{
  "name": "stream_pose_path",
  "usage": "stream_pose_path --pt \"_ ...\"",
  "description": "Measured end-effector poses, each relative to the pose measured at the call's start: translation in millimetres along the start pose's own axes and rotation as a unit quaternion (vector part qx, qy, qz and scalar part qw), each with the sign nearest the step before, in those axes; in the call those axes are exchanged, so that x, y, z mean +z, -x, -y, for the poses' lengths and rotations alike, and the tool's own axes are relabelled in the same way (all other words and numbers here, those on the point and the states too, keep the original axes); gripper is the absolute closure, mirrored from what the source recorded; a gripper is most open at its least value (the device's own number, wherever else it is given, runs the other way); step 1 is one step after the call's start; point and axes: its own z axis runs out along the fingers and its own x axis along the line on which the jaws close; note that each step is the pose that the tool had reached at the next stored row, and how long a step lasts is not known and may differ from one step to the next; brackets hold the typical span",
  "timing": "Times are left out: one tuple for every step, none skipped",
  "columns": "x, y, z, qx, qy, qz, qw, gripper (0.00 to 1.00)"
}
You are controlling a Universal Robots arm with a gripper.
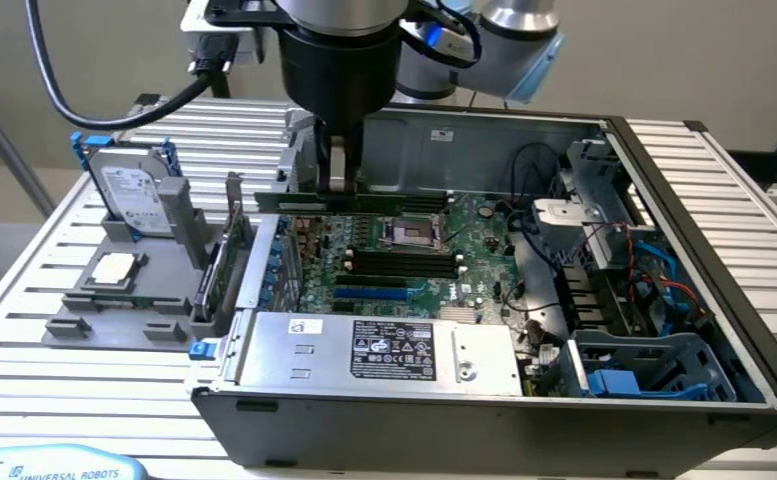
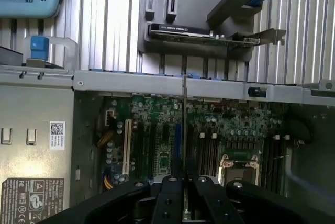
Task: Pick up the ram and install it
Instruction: 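Pick up the ram and move it above insertion slot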
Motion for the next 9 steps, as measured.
stream_pose_path --pt "-0.2 -0.1 4.5 0.0 0.0008 0.0001 1.0 0.87" --pt "-0.4 -0.3 9.4 0.0 0.0017 0.0 1.0 0.87" --pt "-0.5 -0.4 13.9 0.0 0.0026 0.0001 1.0 0.87" --pt "-0.7 -0.5 18.4 0.001 0.0036 0.0001 1.0 0.87" --pt "-0.7 -0.5 22.9 0.001 0.0046 0.0002 1.0 0.87" --pt "-0.7 -0.4 27.4 0.001 0.0057 0.0002 1.0 0.87" --pt "-0.5 -0.2 31.7 0.001 0.0068 0.0003 1.0 0.87" --pt "-0.3 0.2 35.9 0.001 0.0078 0.0002 1.0 0.87" --pt "0.2 0.9 39.7 0.001 0.0087 0.0002 1.0 0.87"
